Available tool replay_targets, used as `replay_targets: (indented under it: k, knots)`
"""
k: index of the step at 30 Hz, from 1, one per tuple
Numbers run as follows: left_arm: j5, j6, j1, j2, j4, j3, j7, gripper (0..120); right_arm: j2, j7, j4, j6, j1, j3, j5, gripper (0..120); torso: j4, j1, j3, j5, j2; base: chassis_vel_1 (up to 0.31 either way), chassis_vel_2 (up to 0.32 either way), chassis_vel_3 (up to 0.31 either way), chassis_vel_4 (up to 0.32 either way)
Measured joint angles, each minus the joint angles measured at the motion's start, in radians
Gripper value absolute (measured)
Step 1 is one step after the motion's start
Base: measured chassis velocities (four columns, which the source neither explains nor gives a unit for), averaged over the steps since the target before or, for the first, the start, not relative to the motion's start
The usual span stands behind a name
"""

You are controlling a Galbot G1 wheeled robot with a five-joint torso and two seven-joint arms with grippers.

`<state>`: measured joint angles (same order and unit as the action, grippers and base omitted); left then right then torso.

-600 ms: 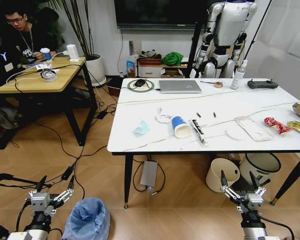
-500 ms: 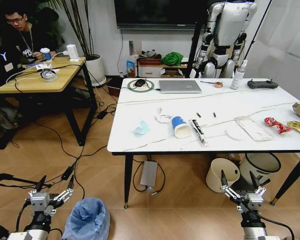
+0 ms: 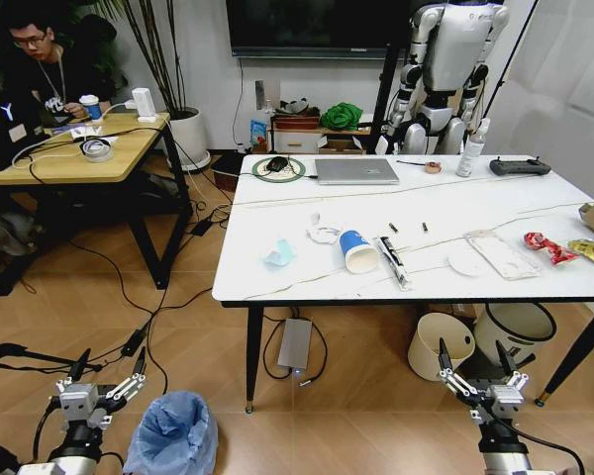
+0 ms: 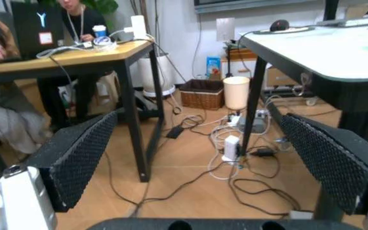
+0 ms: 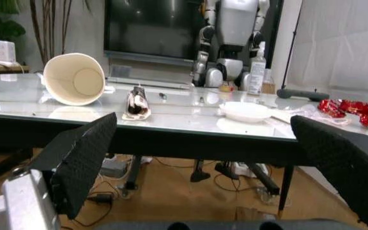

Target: Pick up the trash bin and place the trash from the table into it.

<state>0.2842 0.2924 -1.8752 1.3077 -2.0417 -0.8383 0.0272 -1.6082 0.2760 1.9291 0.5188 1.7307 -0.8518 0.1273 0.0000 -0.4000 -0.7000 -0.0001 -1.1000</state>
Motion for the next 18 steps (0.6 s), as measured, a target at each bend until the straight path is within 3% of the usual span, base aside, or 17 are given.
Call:
replay_targets:
  k: [7, 18]
  knots:
    - [-0.089, -0.001, 0.009, 0.025, -0.003, -0.007, -0.061, 100, 0.000, 0.000, 0.002, -0.005, -0.004, 0.007, 0.002, 100, 0.0001, 0.000, 0.000, 0.0001, 0.000, 0.000, 0.000, 0.000, 0.000]
    - [-0.056, -0.010, 0.012, 0.042, -0.006, -0.002, -0.052, 100, 0.000, 0.000, 0.008, -0.008, 0.004, 0.005, 0.001, 100, 0.0000, 0.002, 0.002, 0.0001, 0.004, 0.000, 0.000, 0.000, 0.000]
